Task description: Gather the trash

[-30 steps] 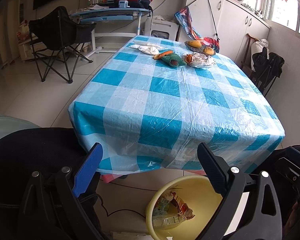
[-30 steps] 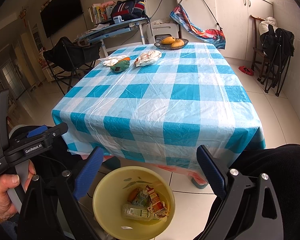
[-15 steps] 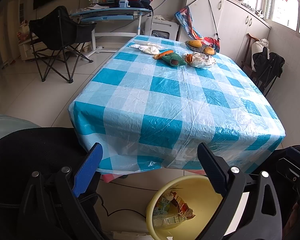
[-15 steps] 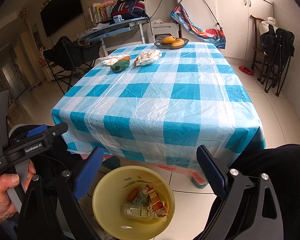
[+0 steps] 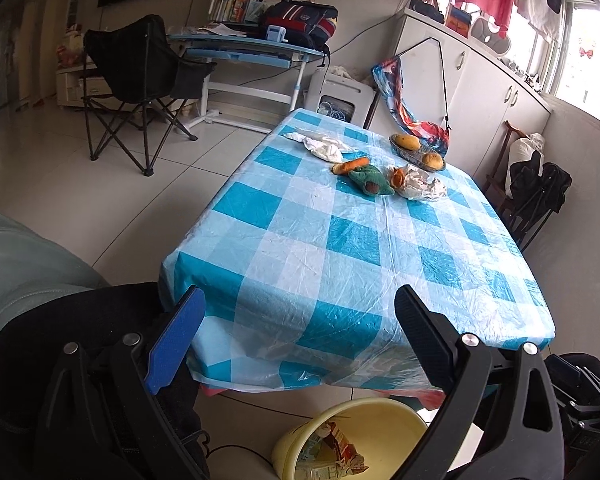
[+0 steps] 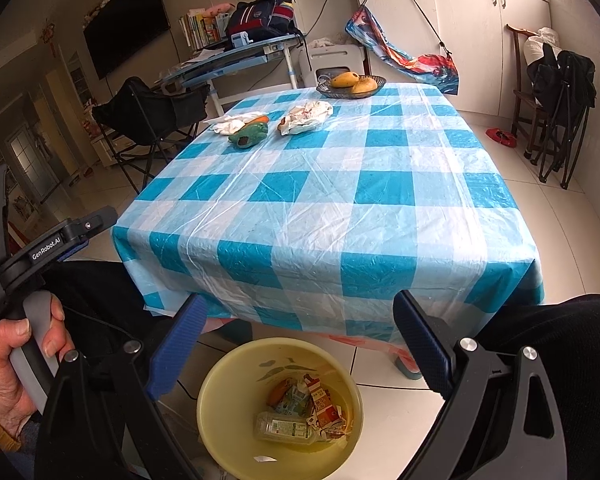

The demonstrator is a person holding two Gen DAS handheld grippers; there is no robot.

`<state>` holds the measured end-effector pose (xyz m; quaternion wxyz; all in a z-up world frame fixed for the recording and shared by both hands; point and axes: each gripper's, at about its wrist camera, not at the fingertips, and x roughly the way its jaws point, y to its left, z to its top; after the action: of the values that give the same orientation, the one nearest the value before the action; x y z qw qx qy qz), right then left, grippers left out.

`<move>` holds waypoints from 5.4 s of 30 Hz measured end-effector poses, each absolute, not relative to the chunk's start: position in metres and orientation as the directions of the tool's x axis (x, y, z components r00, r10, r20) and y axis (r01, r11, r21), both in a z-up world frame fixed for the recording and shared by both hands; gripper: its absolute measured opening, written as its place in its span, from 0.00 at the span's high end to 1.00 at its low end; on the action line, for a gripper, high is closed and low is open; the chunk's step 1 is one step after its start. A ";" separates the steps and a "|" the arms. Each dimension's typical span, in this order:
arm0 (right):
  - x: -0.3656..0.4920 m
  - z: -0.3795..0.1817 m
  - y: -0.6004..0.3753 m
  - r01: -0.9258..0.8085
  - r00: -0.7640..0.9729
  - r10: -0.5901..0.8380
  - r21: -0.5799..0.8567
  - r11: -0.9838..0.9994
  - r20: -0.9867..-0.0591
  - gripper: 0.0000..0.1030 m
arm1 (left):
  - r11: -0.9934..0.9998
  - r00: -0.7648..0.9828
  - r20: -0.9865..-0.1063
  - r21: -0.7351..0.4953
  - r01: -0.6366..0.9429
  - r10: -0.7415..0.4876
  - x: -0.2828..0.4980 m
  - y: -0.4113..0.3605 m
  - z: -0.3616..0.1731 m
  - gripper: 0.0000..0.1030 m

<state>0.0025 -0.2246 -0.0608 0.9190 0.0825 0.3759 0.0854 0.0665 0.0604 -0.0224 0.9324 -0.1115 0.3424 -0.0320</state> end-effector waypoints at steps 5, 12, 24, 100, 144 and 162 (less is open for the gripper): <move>0.037 -0.058 -0.224 -0.119 0.694 0.248 0.231 0.966 -0.676 0.12 | 0.973 0.759 -0.637 -0.228 -0.017 -0.136 0.103 0.055 -0.018 0.11; 0.093 -0.038 -0.228 -0.161 0.720 0.269 0.223 0.961 -0.640 0.12 | 0.971 0.754 -0.638 -0.239 -0.002 -0.156 0.162 0.035 -0.013 0.11; 0.162 -0.015 -0.234 -0.190 0.751 0.284 0.216 0.958 -0.597 0.12 | 0.967 0.708 -0.691 -0.253 -0.046 -0.147 0.270 -0.018 -0.034 0.11; 0.026 -0.078 -0.177 -0.286 0.557 0.306 0.168 0.943 -0.772 0.81 | 0.927 0.636 -0.678 -0.221 0.301 -0.369 0.068 -0.007 -0.042 0.75; 0.007 -0.084 -0.208 -0.145 0.622 0.219 0.165 0.976 -0.751 0.17 | 0.988 0.657 -0.738 -0.093 0.127 -0.154 0.058 0.001 -0.067 0.10; 0.008 -0.086 -0.206 -0.146 0.612 0.213 0.155 0.977 -0.762 0.15 | 0.988 0.654 -0.741 -0.093 0.124 -0.152 0.060 0.000 -0.069 0.10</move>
<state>0.0079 -0.2057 -0.0865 0.8970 0.0389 0.4288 0.0999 0.0600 0.0002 -0.0693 0.9093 -0.0171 0.4088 -0.0760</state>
